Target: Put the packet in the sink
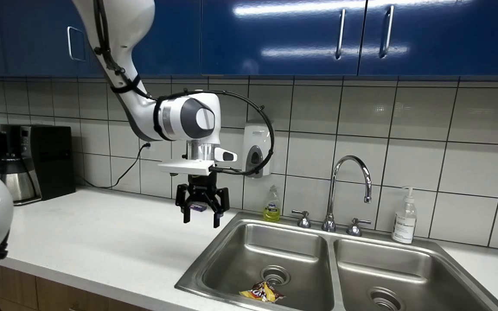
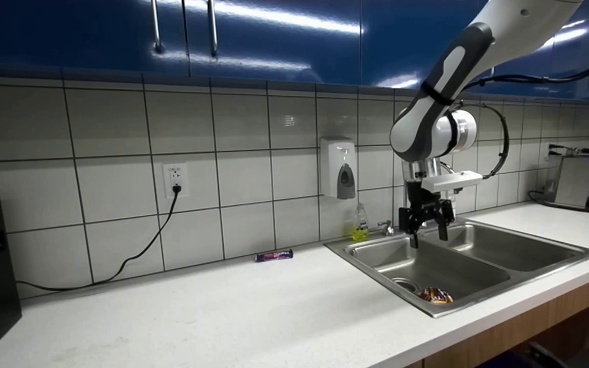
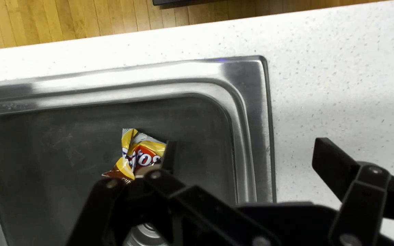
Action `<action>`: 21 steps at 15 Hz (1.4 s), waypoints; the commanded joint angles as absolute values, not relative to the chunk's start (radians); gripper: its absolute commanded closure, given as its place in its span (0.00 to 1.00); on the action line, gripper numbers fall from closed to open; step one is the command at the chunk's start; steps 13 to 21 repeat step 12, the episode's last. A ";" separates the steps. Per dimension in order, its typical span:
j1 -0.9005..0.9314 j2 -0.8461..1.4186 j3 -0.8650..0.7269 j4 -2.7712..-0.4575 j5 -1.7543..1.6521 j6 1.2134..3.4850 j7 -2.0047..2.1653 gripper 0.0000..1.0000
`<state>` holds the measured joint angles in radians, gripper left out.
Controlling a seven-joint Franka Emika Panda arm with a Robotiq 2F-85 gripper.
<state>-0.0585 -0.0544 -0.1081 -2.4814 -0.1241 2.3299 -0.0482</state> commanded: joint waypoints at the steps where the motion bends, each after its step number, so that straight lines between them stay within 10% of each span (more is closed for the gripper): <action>1: -0.049 -0.169 -0.072 -2.547 -0.147 2.267 -0.027 0.00; 21: -0.052 -0.139 -0.074 -2.536 -0.122 2.291 -0.049 0.00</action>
